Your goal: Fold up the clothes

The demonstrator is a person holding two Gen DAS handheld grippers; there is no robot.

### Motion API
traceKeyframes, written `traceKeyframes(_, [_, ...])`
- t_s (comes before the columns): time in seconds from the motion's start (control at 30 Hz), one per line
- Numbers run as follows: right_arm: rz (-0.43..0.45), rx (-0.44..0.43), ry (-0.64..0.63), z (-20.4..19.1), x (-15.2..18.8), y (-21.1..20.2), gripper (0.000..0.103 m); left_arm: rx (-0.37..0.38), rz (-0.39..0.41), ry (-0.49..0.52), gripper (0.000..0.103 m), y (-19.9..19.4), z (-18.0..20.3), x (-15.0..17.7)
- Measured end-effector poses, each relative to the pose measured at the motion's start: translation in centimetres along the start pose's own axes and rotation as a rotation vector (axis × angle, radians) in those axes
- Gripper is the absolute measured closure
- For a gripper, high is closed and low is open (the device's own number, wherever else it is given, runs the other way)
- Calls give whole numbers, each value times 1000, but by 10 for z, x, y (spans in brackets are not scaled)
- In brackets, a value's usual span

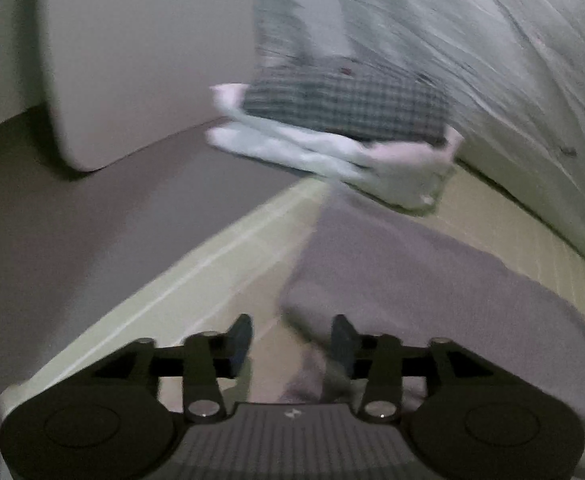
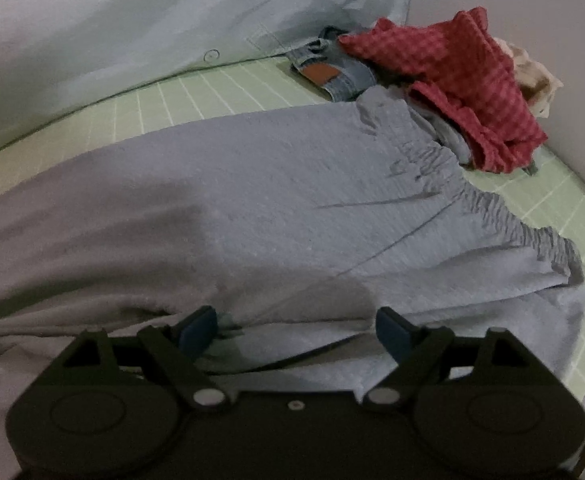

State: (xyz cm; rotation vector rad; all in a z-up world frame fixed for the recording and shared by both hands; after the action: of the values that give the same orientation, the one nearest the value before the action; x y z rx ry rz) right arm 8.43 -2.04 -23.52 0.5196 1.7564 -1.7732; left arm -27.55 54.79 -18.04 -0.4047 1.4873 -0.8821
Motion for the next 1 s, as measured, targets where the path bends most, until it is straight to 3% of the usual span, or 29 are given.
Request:
traceKeyframes(0.17, [-5, -5, 5, -1, 6, -3, 16, -83, -49, -112, 33, -30, -38, 33])
traceKeyframes(0.27, [-9, -6, -5, -4, 12, -5, 16, -114, -93, -113, 32, -36, -50, 56])
traceKeyframes(0.43, [-16, -17, -25, -6, 25, -10, 15, -112, -82, -64, 34, -39, -51, 69])
traceKeyframes(0.47, [-18, -20, -31, -7, 28, -11, 15, -109, -75, -46, 45, -39, -49, 70])
traceKeyframes(0.5, [-20, -23, -36, -7, 31, -12, 15, -110, -71, -25, 71, -40, -48, 70])
traceKeyframes(0.57, [-17, -29, -47, -8, 36, -15, 15, -107, -71, 3, 100, -42, -46, 69])
traceKeyframes(0.83, [-22, -58, -62, -1, 53, -26, 9, -225, -48, -45, 100, -62, -97, 66])
traceKeyframes(1.0, [-27, -62, -75, -1, 53, -28, 8, -237, -76, -75, 96, -68, -108, 72])
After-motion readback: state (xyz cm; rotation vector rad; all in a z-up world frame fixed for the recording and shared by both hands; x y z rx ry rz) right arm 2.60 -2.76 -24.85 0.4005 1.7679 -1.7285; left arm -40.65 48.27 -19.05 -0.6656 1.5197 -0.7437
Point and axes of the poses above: each gripper's, at about its wrist camera, not at the fingertips, and y roughly the way its jaws point, z to its right, x to its underside, the point moved 9 cm from there along y, roughly the way its jaws point, and after that the axes turned 1 degree about y, right-handed, at the moved point
